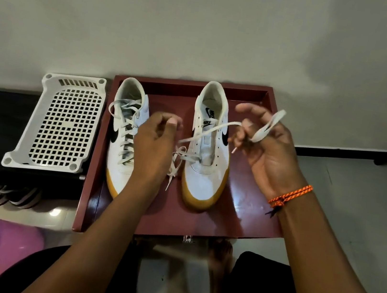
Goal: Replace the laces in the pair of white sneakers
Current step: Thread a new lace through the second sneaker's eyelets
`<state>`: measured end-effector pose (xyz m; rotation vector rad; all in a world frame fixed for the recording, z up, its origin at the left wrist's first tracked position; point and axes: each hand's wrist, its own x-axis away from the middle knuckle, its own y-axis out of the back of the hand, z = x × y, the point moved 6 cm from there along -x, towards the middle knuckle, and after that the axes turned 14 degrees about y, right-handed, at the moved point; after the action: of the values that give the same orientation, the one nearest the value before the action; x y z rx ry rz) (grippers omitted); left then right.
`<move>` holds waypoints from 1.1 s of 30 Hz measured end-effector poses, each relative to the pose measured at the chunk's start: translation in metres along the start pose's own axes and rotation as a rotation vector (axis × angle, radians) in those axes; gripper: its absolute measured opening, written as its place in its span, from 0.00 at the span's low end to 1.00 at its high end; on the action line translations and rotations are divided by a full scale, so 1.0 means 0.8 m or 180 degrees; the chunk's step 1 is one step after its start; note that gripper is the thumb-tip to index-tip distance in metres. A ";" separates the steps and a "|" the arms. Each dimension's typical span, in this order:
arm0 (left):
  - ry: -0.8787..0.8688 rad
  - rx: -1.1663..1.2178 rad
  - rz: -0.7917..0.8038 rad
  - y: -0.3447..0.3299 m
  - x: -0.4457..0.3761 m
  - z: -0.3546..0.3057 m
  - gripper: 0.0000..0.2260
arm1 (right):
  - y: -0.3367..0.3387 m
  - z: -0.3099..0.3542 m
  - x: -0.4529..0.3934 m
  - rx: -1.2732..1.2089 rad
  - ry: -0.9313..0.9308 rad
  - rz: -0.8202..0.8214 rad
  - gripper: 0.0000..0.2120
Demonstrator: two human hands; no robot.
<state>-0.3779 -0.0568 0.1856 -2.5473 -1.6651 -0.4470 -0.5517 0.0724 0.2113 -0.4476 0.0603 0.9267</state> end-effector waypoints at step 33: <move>-0.0306 -0.0181 0.0123 0.005 -0.013 -0.007 0.09 | -0.018 -0.008 0.010 0.2173 -0.0167 0.0693 0.14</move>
<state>-0.3794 -0.0691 0.1886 -2.6773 -1.6532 -0.3800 -0.5349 0.0683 0.2085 0.2215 0.3711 1.0644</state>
